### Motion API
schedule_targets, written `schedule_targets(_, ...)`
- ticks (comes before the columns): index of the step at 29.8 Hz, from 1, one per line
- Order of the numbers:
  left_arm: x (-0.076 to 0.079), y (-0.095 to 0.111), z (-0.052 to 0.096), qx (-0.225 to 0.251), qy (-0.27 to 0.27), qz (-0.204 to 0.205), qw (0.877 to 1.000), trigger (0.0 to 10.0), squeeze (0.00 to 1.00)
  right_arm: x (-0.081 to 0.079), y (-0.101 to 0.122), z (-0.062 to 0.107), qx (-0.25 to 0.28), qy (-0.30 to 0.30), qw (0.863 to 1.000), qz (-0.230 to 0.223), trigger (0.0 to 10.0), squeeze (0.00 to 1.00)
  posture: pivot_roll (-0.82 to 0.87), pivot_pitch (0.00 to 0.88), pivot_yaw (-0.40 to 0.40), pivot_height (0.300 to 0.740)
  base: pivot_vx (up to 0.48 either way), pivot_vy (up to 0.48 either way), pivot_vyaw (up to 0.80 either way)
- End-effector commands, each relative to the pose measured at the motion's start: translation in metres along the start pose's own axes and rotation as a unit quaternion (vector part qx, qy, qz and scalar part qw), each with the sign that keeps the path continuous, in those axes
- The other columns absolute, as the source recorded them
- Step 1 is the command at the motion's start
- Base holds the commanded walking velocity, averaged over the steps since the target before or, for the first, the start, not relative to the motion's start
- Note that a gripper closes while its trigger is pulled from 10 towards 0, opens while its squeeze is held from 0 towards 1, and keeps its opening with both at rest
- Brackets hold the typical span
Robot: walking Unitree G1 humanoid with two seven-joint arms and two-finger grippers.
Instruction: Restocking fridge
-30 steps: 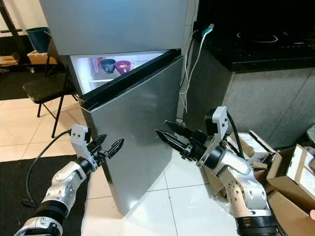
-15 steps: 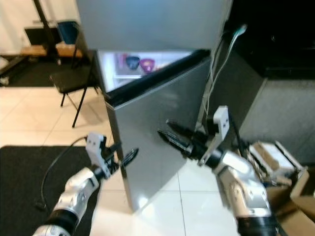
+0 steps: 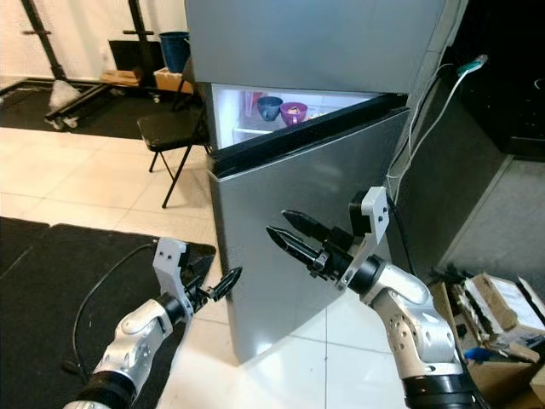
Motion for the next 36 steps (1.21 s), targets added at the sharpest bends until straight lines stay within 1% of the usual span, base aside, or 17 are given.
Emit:
schedule_targets(1, 0.005, 0.0, -0.003, 0.005, -0.007, 0.009, 1.0, 10.0, 0.0, -0.003, 0.0, 0.0, 0.004, 0.009, 1.0, 0.002, 10.0, 0.0, -0.05, 0.0, 0.021, 0.74, 0.0, 0.0, 0.49)
schedule_targets(11, 0.011, -0.003, -0.002, 0.006, -0.014, 0.008, 1.0, 10.0, 0.0, -0.01, -0.003, -0.002, -0.002, 0.027, 1.0, 0.004, 10.0, 0.0, -0.05, 0.0, 0.017, 0.74, 0.0, 0.0, 0.76)
schedule_targets(20, 0.012, -0.004, -0.002, 0.003, -0.018, 0.0, 1.0, 10.0, 0.0, -0.011, -0.006, -0.003, -0.007, 0.033, 0.999, 0.004, 10.0, 0.0, -0.04, 0.0, 0.015, 0.74, 0.0, 0.0, 0.76)
schedule_targets(25, 0.018, -0.004, -0.005, 0.002, -0.031, -0.001, 1.0, 10.0, 0.0, -0.004, -0.006, -0.004, -0.008, 0.016, 1.0, 0.01, 10.0, 0.0, -0.04, 0.0, 0.009, 0.74, 0.0, 0.0, 0.76)
schedule_targets(33, 0.021, -0.007, -0.006, -0.002, -0.037, -0.001, 0.999, 10.0, 0.0, 0.0, -0.009, -0.003, -0.014, 0.006, 1.0, 0.014, 10.0, 0.0, -0.04, 0.0, 0.004, 0.74, 0.0, 0.0, 0.76)
schedule_targets(34, 0.021, -0.007, -0.006, -0.003, -0.038, 0.0, 0.999, 10.0, 0.0, 0.003, -0.011, -0.004, -0.023, -0.006, 0.999, 0.022, 10.0, 0.0, -0.04, 0.0, 0.005, 0.74, 0.0, 0.0, 0.58)
schedule_targets(36, 0.022, -0.007, -0.006, -0.003, -0.039, 0.0, 0.999, 10.0, 0.0, 0.005, -0.014, -0.004, -0.029, -0.018, 0.999, 0.022, 10.0, 0.0, -0.04, 0.0, 0.004, 0.74, 0.0, 0.0, 0.0)
Point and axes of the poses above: a point about 5 cm out from each wrist's last joint towards the gripper, its own z axis pointing back from the gripper into the wrist, its own y axis along the axis of the wrist's last joint, x = y × z, the point moved 3 cm from there along -z, pointing out of the wrist towards the gripper, and after that the axes turned 13 degrees about z, right-handed, at the moved point
